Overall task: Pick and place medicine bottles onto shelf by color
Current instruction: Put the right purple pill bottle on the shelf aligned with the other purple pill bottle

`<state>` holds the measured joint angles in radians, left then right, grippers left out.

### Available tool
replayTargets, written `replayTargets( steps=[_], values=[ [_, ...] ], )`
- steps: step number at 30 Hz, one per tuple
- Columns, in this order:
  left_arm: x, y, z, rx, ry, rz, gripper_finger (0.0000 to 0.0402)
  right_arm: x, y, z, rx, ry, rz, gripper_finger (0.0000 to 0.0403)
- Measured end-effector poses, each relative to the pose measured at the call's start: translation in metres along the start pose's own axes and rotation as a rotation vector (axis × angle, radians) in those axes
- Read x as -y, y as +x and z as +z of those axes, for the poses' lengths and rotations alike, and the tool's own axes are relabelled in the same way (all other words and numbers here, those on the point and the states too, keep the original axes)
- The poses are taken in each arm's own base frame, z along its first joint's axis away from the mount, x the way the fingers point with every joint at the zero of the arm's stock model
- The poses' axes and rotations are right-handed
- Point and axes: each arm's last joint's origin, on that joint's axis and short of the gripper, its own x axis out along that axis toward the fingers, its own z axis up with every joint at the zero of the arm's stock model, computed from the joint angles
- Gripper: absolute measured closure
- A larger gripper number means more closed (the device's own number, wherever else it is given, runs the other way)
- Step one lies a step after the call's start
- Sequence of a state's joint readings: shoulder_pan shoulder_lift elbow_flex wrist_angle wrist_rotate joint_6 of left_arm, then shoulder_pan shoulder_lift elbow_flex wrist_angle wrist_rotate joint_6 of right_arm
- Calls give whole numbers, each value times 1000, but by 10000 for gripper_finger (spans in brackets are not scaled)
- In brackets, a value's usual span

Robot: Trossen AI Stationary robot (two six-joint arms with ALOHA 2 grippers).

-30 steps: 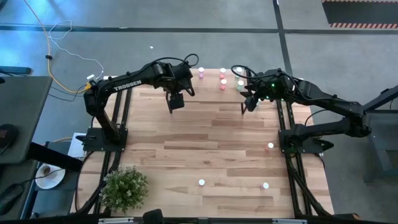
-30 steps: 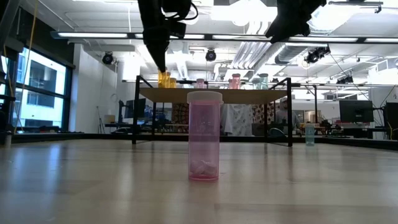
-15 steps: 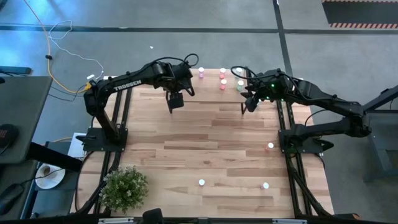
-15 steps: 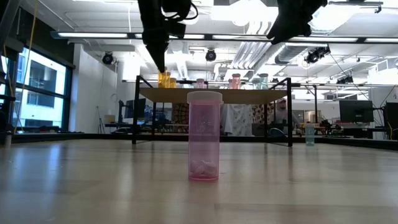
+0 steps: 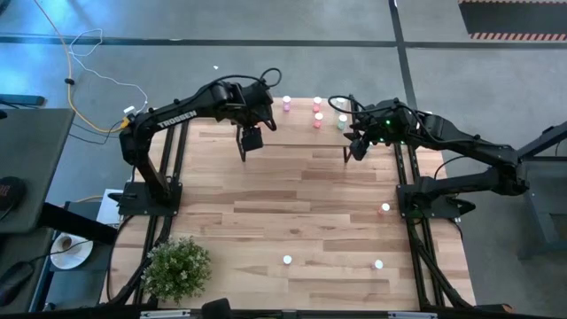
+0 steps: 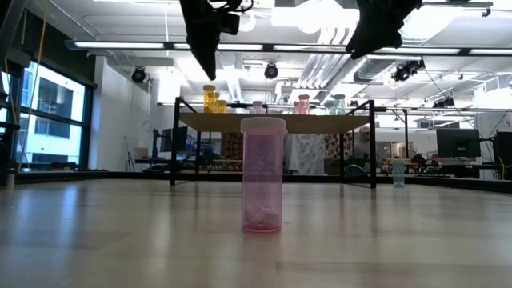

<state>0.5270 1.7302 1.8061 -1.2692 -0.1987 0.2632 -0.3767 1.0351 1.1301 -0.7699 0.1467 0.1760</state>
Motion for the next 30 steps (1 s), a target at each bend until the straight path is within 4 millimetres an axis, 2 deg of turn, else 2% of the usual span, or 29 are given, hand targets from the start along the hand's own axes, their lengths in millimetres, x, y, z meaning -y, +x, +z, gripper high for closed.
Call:
replayTargets(
  steps=[7, 13, 24, 30],
  values=[
    [0, -13, 0, 1, -42, -17, 194, -1, 0, -3, -29, 20, 3, 240],
    [6, -35, -8, 81, -73, -84, 195, -13, -3, -8, -63, 2, 49, 240],
    [44, -59, -15, 286, -16, -148, 195, -36, -13, -32, -207, -3, 5, 240],
    [68, -51, -20, 347, 2, -190, 195, -50, -21, -46, -288, 42, 32, 240]
  ],
)
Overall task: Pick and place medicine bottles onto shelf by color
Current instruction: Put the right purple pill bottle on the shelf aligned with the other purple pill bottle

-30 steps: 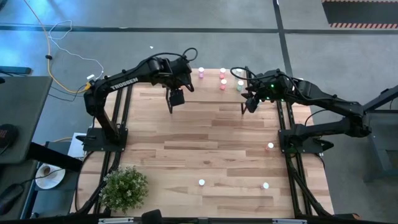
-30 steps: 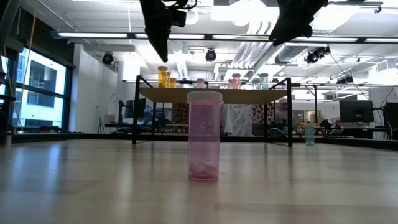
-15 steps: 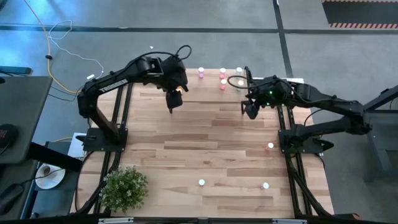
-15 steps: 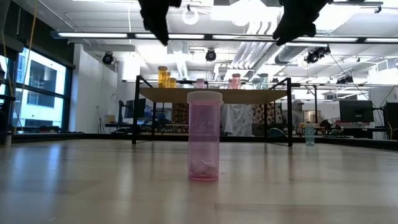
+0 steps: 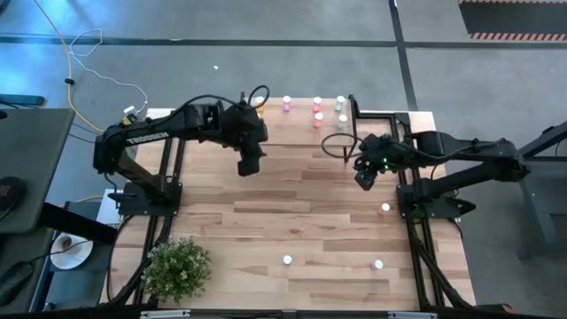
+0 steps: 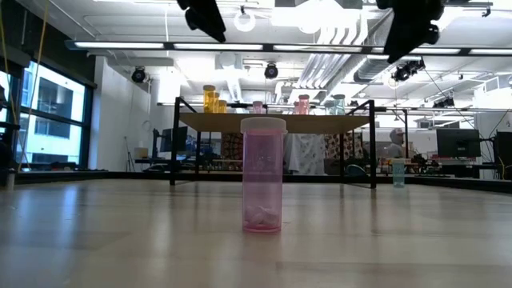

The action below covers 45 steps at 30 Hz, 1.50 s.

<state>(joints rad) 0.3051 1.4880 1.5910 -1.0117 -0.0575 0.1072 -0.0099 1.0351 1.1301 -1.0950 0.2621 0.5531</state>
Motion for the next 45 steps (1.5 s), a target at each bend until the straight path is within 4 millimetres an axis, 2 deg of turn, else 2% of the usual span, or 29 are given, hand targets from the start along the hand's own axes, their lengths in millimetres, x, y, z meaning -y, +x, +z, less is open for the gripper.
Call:
replayTargets(
  steps=[11, 19, 35, 40, 45],
  values=[
    [38, 19, -10, 49, 61, -93, 195, -29, -15, -37, -180, 133, 91, 240],
    [56, 21, -9, 84, 82, -134, 195, -53, -22, -70, -265, 172, 31, 240],
    [57, 7, -13, 95, 73, -141, 195, -114, -20, -145, -333, 78, -42, 240],
    [57, 7, -13, 94, 59, -142, 195, -120, -30, -171, -353, 97, -40, 240],
    [58, 6, -13, 92, 23, -146, 195, -116, -44, -190, -335, 126, -38, 240]
  ],
)
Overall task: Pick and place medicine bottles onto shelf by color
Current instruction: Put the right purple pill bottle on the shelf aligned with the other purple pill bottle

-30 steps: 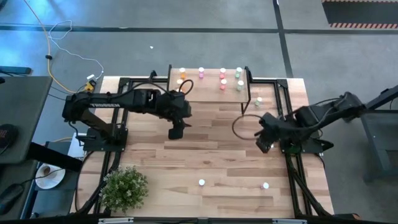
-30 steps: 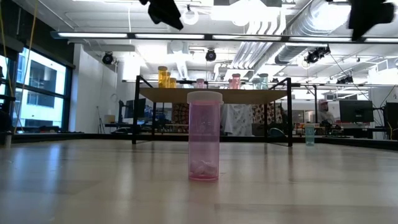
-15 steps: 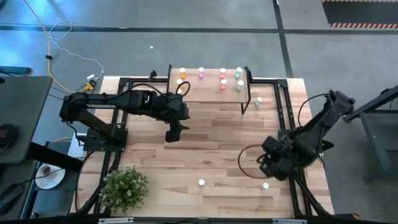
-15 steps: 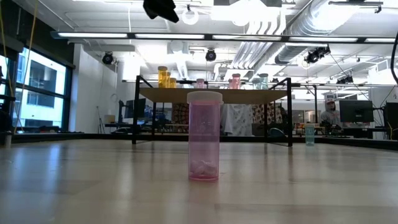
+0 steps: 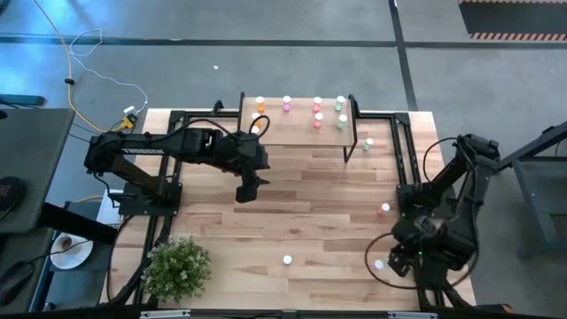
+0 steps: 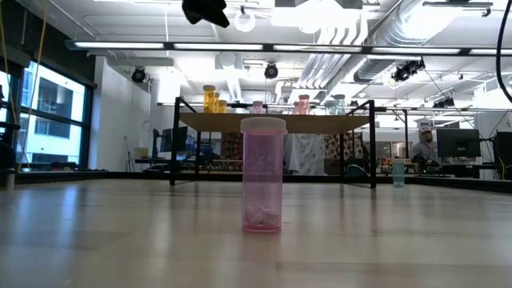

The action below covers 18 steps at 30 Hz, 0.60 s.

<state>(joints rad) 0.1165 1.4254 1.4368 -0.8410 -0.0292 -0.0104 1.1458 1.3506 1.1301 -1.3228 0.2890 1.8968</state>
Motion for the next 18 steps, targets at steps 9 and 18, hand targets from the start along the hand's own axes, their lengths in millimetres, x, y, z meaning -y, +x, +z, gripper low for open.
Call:
replayTargets(
  steps=[9, 18],
  values=[
    [0, 0, 0, 1, -32, 0, 195, -6, -2, -22, -4, -2, 100, 240],
    [0, 0, 0, 2, -42, 0, 195, -25, 13, -37, -10, -43, 140, 239]
  ],
)
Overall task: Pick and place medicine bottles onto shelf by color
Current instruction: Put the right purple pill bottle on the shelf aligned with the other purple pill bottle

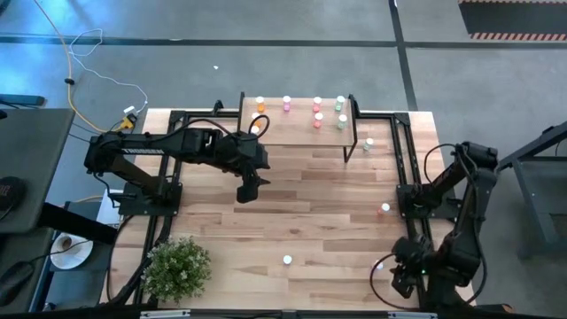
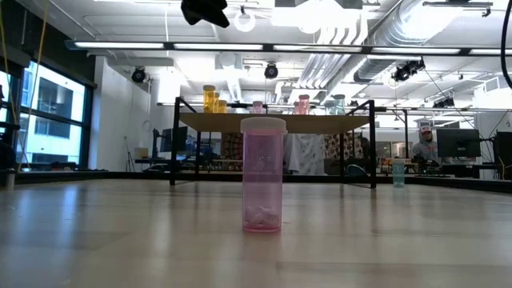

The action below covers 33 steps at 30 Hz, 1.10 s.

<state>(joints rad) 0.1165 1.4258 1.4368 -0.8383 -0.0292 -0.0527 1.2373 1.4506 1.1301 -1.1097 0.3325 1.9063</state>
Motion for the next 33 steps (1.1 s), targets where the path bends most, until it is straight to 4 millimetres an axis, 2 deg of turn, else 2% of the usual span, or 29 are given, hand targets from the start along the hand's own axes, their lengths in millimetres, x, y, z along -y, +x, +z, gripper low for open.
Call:
replayTargets(
  steps=[7, 11, 17, 33],
  values=[
    [0, 0, 0, -1, -15, 0, 195, -12, 17, -10, 39, 22, 16, 213],
    [0, 0, 0, -2, -23, 0, 195, -15, 32, -16, 71, 34, -30, 200],
    [0, 0, 0, -2, -23, 0, 195, -18, 51, -23, 99, 120, -89, 198],
    [0, 0, 0, -2, -26, 0, 195, -20, 75, -30, 167, 167, -143, 198]
  ],
)
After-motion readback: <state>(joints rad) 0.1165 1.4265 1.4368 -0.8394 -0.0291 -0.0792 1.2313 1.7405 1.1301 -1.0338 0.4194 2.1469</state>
